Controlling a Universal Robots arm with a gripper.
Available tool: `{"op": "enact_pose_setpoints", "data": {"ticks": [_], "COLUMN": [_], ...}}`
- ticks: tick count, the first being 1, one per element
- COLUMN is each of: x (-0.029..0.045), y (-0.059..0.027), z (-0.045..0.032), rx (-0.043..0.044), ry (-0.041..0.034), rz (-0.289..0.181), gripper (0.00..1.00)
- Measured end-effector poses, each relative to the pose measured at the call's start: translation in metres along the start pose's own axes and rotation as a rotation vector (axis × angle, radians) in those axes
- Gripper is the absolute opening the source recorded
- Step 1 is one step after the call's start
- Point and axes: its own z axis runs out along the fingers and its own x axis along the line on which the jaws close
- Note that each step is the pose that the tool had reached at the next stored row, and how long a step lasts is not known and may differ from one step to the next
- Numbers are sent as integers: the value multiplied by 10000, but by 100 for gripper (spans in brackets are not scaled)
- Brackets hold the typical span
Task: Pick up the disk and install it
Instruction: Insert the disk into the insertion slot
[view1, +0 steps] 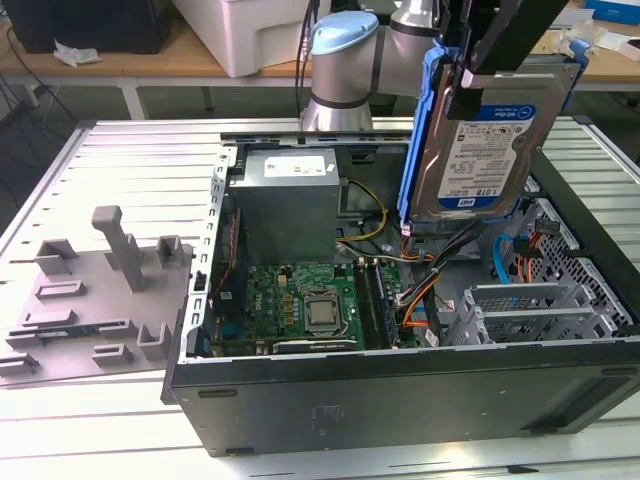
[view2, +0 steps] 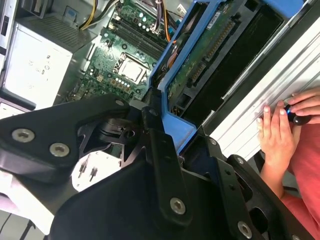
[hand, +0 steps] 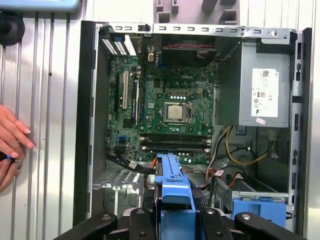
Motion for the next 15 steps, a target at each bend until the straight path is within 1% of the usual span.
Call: {"op": "enact_pose_setpoints", "data": {"ticks": [2, 3, 5, 8, 15], "x": [25, 36, 74, 97, 150], "y": [-11, -15, -28, -42, -114], "z": [1, 1, 3, 3, 3], "rx": [3, 4, 8, 8, 8], "ry": [-75, -100, -174, -184, -197], "rz": [-2, -3, -4, -5, -4], "gripper": [37, 37, 37, 37, 37]}}
